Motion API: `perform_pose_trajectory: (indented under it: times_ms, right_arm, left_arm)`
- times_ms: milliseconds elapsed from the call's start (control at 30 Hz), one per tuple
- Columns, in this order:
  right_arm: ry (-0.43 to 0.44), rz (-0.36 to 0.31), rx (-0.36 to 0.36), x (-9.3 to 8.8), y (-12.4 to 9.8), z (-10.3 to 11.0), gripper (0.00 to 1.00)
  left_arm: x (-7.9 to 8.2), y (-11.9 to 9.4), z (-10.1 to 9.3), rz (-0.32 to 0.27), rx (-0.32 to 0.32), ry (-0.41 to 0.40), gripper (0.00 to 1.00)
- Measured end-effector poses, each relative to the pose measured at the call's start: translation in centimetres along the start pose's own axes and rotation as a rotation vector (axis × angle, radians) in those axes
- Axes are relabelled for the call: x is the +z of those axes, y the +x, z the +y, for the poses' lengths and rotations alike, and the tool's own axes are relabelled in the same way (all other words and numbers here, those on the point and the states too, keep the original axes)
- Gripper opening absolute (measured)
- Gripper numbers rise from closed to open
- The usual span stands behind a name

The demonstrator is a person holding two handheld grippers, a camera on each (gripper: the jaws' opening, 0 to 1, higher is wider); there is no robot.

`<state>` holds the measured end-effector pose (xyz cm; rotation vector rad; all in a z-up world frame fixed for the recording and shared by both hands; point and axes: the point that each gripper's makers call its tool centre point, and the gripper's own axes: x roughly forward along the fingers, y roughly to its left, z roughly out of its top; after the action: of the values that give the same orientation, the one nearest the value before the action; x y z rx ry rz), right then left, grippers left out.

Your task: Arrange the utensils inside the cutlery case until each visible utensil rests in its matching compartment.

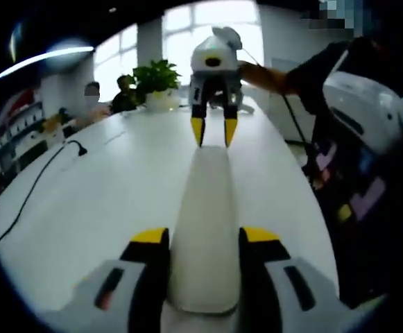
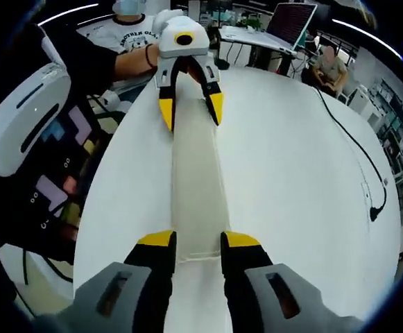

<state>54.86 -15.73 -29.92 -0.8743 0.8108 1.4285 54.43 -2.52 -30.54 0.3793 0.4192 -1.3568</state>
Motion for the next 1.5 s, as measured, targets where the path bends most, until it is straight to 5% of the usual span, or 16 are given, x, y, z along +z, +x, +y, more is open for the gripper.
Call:
perform_pose_trajectory:
  times_ms: [800,1500]
  right_arm:
    - [0.056,0.19,0.02,-1.2,0.2,-0.3,0.26]
    - [0.02,0.341,0.047,-0.9,0.5,0.1,0.26]
  left_arm:
    - [0.1,0.7,0.5,-0.013,-0.019,-0.015,0.43]
    - [0.3,0.8,0.2,-0.041,-0.031,-0.018,0.43]
